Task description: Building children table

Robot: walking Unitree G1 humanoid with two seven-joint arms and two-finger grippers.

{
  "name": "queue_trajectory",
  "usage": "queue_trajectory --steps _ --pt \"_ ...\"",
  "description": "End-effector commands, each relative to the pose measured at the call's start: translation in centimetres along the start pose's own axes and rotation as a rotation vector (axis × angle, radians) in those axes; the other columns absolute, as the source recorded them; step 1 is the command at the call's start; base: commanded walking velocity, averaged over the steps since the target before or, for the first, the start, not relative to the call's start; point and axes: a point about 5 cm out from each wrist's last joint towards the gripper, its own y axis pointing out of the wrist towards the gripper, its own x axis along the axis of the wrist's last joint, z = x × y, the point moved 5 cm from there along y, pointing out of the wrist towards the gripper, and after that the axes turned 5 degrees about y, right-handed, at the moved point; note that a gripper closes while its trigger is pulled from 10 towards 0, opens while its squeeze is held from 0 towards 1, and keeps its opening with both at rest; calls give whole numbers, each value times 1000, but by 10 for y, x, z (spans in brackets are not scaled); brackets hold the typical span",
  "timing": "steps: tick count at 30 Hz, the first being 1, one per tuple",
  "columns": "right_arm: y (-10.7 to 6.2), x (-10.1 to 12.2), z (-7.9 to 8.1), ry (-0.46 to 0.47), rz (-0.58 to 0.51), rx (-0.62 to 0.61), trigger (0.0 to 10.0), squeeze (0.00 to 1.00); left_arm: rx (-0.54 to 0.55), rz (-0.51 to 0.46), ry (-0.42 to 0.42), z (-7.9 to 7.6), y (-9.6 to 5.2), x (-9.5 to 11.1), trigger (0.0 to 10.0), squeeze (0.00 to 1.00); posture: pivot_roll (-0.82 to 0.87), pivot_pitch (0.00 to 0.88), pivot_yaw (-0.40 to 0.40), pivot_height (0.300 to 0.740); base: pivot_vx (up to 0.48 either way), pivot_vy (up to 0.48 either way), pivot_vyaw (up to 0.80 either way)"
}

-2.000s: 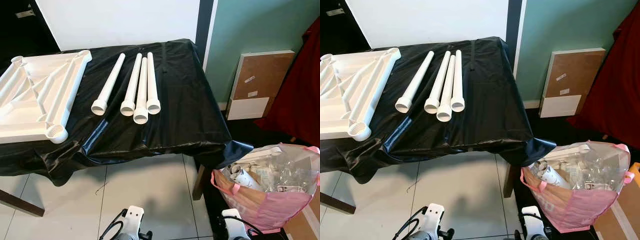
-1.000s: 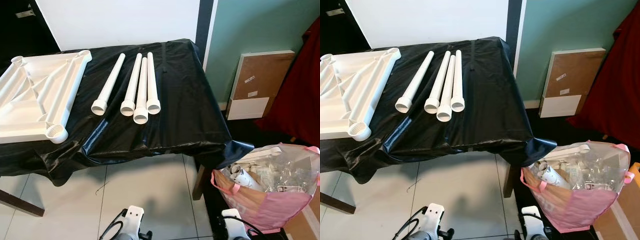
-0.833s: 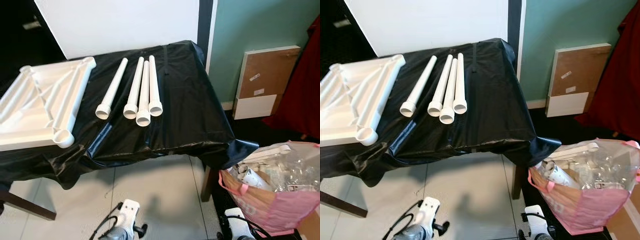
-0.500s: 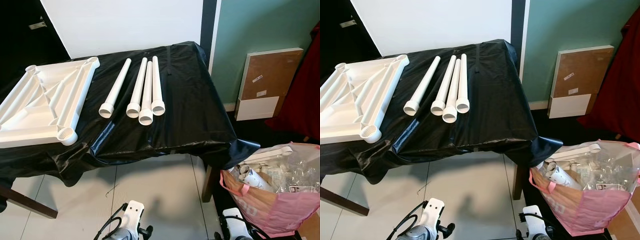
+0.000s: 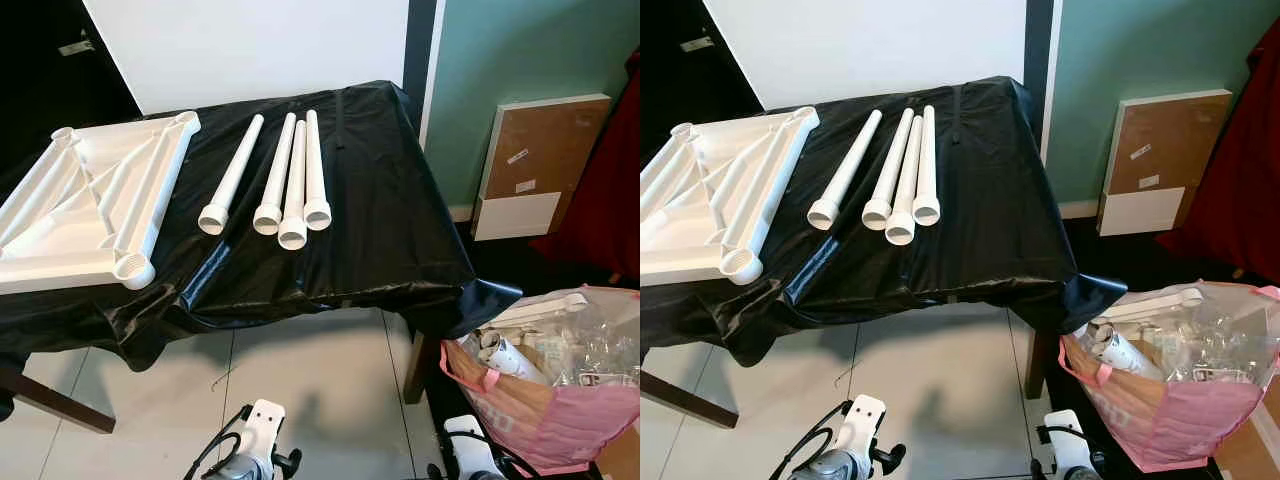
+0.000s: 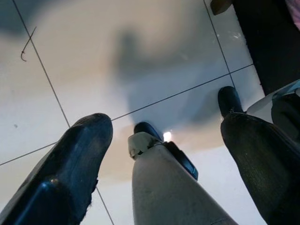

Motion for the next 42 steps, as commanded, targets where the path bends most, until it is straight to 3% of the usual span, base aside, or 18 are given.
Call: queue_trajectory --steps 1,13,24,42 --pt "0 -4 3 1 11 11 10000 0 7 11 5 3 -1 -4 10000 0 -117 0 65 740 0 0 0" --pt "2 8 12 -24 -21 39 10000 0 30 27 -16 5 -3 -12 10000 0 -109 0 47 740 0 0 0" --pt "-1 -7 8 -54 24 40 10000 0 31 56 -32 -1 -4 -21 10000 0 -108 0 41 740 0 0 0" --pt "0 -6 12 -63 29 40 10000 0 34 85 -59 -1 -4 -27 10000 0 -115 0 53 740 0 0 0"
